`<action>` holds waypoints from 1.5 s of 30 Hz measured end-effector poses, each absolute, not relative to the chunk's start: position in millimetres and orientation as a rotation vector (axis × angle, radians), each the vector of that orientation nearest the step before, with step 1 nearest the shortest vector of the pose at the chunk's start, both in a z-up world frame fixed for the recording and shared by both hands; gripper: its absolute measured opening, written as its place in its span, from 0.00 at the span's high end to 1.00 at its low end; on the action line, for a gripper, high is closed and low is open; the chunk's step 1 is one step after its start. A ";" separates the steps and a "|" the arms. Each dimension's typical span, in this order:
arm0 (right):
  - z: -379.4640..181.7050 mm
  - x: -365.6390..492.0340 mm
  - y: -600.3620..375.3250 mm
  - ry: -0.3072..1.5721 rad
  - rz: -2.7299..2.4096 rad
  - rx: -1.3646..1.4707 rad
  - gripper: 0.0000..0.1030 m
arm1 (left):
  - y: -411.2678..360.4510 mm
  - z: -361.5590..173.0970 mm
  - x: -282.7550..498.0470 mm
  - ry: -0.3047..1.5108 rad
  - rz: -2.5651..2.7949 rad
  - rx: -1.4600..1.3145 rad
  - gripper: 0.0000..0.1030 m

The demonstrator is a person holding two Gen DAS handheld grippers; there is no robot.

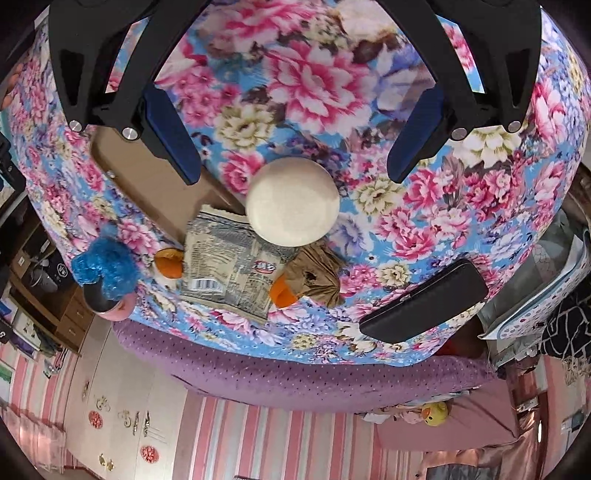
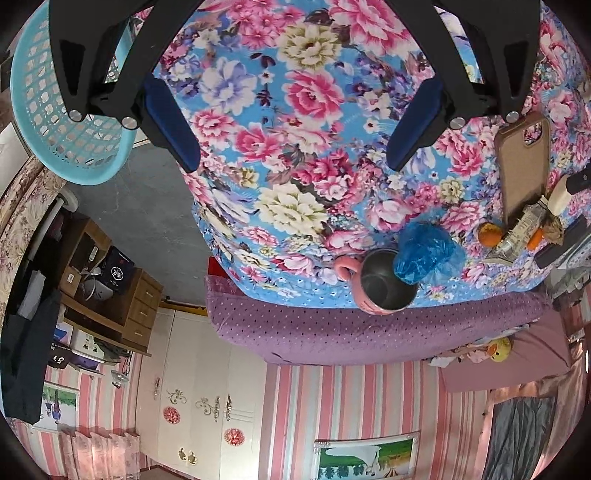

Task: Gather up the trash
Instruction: 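Move both tools back over the trash on the bed, then grasp the white round plastic lid with the left tool while the right tool grasps the blue plastic bag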

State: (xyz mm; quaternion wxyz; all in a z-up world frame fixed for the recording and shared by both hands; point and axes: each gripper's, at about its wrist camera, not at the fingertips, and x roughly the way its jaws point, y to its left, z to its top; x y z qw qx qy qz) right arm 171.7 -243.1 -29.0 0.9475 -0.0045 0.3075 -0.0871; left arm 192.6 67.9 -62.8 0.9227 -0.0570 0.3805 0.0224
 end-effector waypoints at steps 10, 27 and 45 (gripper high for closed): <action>-32.6 181.3 -237.2 0.653 -0.171 -0.009 0.04 | 81.0 -72.5 216.3 0.836 -0.012 -0.184 0.31; -17.4 211.5 -180.2 0.606 -0.023 -0.086 0.04 | 90.3 -24.1 193.8 0.672 0.039 -0.076 0.43; -38.3 310.4 -131.2 0.721 0.076 -0.170 0.43 | 137.7 -14.0 204.7 0.609 0.185 -0.163 0.43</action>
